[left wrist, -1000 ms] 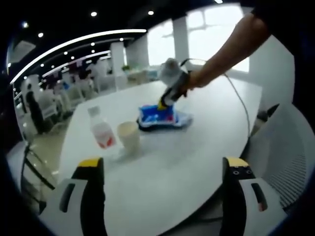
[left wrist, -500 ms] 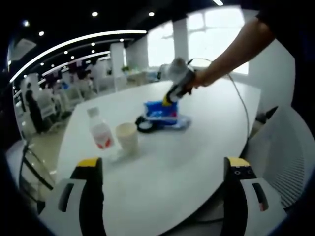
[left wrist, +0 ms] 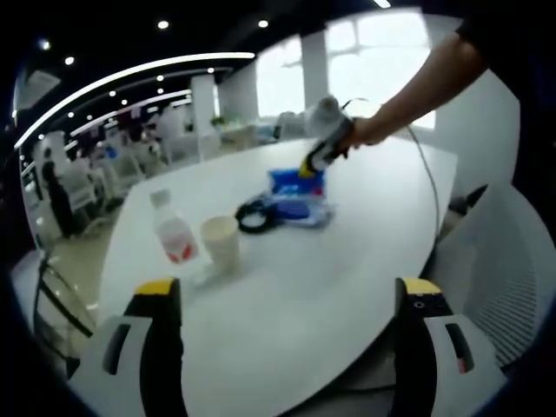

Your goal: Arrange the tabletop items into an orderly group along one side of the table until the central work area is clear of visible clutter.

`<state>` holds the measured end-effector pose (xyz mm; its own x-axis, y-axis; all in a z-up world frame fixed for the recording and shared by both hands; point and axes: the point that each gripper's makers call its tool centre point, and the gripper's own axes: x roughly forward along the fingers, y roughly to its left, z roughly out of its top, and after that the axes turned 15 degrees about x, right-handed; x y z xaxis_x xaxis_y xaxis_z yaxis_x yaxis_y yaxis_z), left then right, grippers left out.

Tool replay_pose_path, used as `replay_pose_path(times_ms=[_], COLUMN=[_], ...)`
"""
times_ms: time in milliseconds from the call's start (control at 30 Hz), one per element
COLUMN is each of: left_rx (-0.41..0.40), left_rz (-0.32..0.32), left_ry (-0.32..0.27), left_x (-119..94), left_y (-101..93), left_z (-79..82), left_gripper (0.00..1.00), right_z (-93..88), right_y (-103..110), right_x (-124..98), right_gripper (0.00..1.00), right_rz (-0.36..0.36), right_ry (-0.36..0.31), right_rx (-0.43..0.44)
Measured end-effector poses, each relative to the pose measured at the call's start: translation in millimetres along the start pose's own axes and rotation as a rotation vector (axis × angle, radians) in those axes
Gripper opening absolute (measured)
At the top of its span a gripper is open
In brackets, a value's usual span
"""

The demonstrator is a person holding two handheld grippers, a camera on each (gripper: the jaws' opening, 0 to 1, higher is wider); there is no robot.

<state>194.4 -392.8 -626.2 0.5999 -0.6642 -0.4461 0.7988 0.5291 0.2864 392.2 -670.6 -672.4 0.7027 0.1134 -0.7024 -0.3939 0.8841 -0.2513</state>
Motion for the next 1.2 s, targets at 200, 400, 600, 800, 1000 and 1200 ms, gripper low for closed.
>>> replay_pose_path(times_ms=[200,400,600,800,1000,1200], left_rx=[0.001,0.001,0.005,0.008,0.012,0.013], left_rz=[-0.004,-0.004,-0.010,-0.016,-0.026,-0.029], left_ry=[0.000,0.003,0.010,0.018,0.024,0.026], left_x=[0,1,1,2,3,3], left_y=[-0.5,-1.1,-2.5,-4.1,-5.7,-6.0], left_z=[0.1,0.6,-0.6,-1.5,-3.1,-4.1], left_gripper=[1.00,1.00,1.00,1.00,1.00,1.00], right_z=[-9.4,-22.0,-35.9,-48.1,-62.6,-79.9], right_y=[-15,-30,-43,-54,-67,-78], right_x=[-6,-11,-16,-20,-25,-30], right_gripper=[0.00,0.00,0.00,0.00,0.00,0.00], right_rz=[-0.022,-0.046,-0.064,-0.081,-0.104,-0.128], right_ry=[0.006,0.013,0.024,0.034,0.043,0.061], right_rx=[0.013,0.035,0.058,0.087,0.130,0.171])
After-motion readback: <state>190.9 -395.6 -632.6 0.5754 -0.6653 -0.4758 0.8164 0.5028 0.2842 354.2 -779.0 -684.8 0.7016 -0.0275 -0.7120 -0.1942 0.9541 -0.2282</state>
